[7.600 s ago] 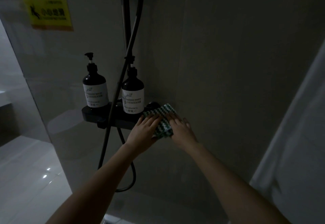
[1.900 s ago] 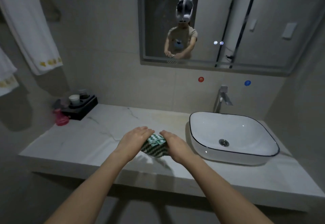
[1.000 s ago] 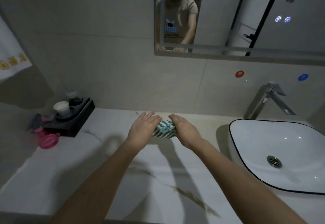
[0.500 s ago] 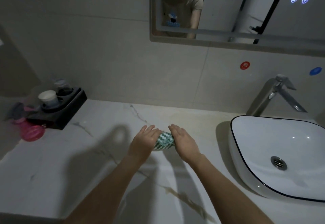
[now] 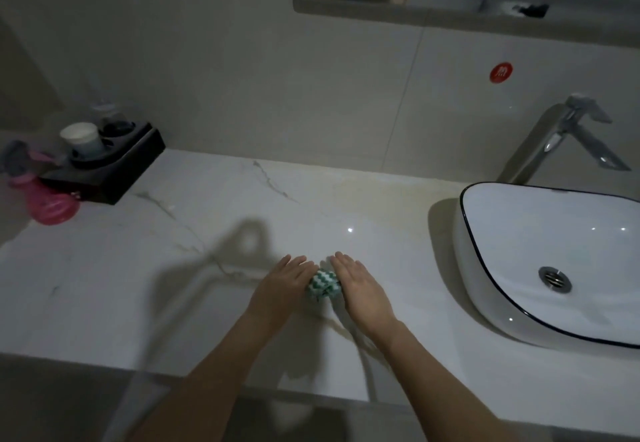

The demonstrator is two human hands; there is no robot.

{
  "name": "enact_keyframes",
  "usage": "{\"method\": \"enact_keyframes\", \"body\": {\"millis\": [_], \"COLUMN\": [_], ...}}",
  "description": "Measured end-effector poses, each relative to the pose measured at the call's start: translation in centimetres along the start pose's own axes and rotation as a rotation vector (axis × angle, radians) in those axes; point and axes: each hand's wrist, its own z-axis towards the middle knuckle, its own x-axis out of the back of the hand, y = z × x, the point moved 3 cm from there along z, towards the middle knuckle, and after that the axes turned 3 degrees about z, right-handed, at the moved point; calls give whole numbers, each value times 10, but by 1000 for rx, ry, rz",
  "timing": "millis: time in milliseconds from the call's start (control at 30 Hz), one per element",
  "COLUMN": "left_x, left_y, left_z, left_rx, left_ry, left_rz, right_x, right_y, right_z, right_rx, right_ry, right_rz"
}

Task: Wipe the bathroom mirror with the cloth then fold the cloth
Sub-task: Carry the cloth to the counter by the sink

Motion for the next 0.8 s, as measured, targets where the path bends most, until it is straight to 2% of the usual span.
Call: {"method": "enact_keyframes", "body": {"millis": [133,500,633,800], "left_x": [-8,-25,-26,-10], "left_y": [12,32,34,25], "left_z": [-30,-84,-90,-86], "left_rx": [49,79,103,136], "left_ry": [-108,-469,-499,-428], "left_rz": [-35,-141,-98,6], "right_x": [-19,-43,-42,-35], "right_y": [0,2,-2,-6], "right_z": [-27,-64,-66,-59], "right_rx": [26,51,31,-66], "right_ry": [-118,-268,-209,-245], "right_rz": [43,20,89,170]}}
